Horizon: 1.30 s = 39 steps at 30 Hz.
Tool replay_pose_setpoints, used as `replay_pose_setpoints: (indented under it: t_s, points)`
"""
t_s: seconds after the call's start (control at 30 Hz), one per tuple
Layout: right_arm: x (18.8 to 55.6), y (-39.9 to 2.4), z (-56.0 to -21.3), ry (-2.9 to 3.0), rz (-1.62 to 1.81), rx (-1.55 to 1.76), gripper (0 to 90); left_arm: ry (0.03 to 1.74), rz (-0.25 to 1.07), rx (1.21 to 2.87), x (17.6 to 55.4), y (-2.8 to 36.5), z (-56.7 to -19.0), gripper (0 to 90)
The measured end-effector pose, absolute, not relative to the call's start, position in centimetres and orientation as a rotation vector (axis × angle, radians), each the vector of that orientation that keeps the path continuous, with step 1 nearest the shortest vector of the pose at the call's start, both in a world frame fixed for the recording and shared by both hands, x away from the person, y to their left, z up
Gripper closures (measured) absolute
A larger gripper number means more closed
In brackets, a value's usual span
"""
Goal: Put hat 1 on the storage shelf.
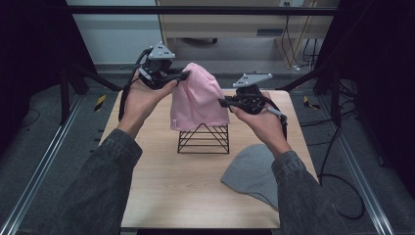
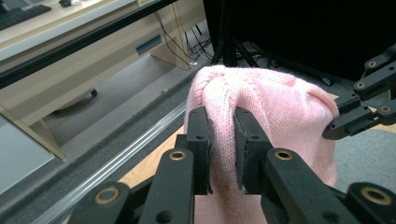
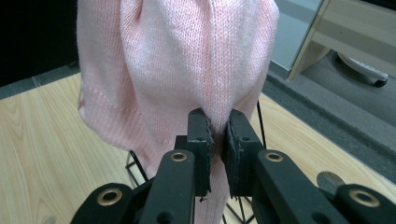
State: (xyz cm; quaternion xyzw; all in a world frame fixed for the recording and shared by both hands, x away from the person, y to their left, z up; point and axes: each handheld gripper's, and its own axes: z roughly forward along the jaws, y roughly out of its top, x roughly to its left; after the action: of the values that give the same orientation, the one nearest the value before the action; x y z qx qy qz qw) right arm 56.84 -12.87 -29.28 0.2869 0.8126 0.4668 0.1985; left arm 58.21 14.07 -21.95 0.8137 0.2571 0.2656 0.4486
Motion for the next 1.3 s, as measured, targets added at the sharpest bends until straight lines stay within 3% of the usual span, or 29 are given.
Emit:
replay_pose_setpoints:
  t_s: [1.3]
  points:
    - [56.5, -12.9, -34.5, 2.362, 1.161, 0.832, 81.8, 0.613, 0.583, 2.123, 57.8, 13.2, -26.8, 78.0]
